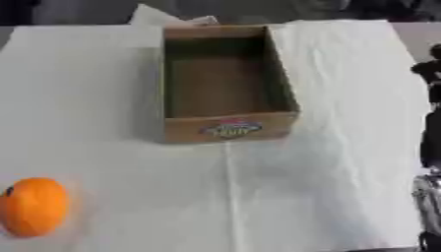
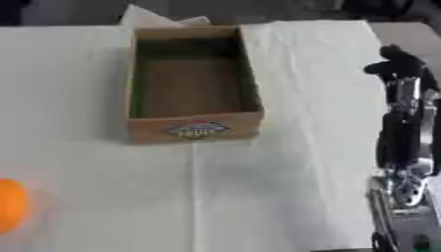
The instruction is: Pick up objects on the table and place them in the box.
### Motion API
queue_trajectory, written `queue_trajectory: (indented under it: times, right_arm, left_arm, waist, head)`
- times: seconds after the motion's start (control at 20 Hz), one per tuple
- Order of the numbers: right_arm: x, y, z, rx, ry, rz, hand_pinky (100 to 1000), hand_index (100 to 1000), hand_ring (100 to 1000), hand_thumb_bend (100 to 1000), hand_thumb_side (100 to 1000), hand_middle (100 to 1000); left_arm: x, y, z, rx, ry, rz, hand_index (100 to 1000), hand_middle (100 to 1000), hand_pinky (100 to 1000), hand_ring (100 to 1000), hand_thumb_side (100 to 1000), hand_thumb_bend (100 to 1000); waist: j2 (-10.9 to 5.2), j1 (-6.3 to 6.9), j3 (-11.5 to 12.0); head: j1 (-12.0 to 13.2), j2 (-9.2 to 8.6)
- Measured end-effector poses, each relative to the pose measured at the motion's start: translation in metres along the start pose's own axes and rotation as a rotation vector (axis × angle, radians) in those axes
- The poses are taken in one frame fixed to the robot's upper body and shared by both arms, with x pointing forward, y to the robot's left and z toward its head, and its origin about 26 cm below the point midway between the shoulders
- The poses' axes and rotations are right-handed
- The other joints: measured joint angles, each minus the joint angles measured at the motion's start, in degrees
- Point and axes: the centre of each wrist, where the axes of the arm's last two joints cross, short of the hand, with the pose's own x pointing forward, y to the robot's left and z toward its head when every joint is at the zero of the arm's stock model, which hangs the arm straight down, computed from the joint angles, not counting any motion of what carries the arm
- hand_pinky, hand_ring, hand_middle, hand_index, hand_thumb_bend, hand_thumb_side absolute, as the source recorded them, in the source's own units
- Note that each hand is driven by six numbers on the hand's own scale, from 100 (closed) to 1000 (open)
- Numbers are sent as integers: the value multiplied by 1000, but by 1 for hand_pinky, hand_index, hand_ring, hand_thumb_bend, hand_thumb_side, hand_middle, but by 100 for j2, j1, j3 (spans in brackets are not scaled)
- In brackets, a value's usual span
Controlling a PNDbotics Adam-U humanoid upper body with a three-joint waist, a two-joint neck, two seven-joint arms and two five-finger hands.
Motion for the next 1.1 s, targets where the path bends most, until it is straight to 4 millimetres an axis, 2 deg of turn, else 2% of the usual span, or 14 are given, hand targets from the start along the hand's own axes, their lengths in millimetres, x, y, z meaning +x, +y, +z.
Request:
queue_trajectory:
  times: [0.3,0.55,0.7,0.85,1.0,1.1]
  right_arm:
    - [0,0,0,-1,2,5,887,747,968,100,850,528]
    - [0,0,0,-3,3,6,886,747,965,100,849,527]
    - [0,-1,0,-4,3,7,886,748,963,100,848,527]
    - [-1,-2,2,-6,9,11,885,748,962,100,855,527]
    - [-1,-3,2,-10,9,14,884,748,958,100,847,526]
    - [-1,-4,3,-14,9,18,884,748,957,100,847,525]
  left_arm:
    - [1,3,2,-1,-15,-56,750,582,444,611,878,171]
    - [8,15,1,-12,-35,-171,754,572,437,604,938,178]
    - [16,27,-1,-25,-52,-262,754,567,433,601,884,267]
    - [24,39,-3,-59,-74,-353,762,565,433,601,875,376]
    - [32,47,-9,-112,-104,-435,778,569,447,609,907,464]
    - [38,53,-13,-155,-124,-490,802,579,458,617,940,478]
  waist:
    - [-3,2,33]
    - [-57,26,35]
    - [-86,37,39]
    - [-111,39,43]
    - [-124,39,33]
    - [-139,39,27]
  head:
    - [40,83]
    - [127,204]
    - [173,210]
    - [191,210]
    - [189,210]
    - [172,209]
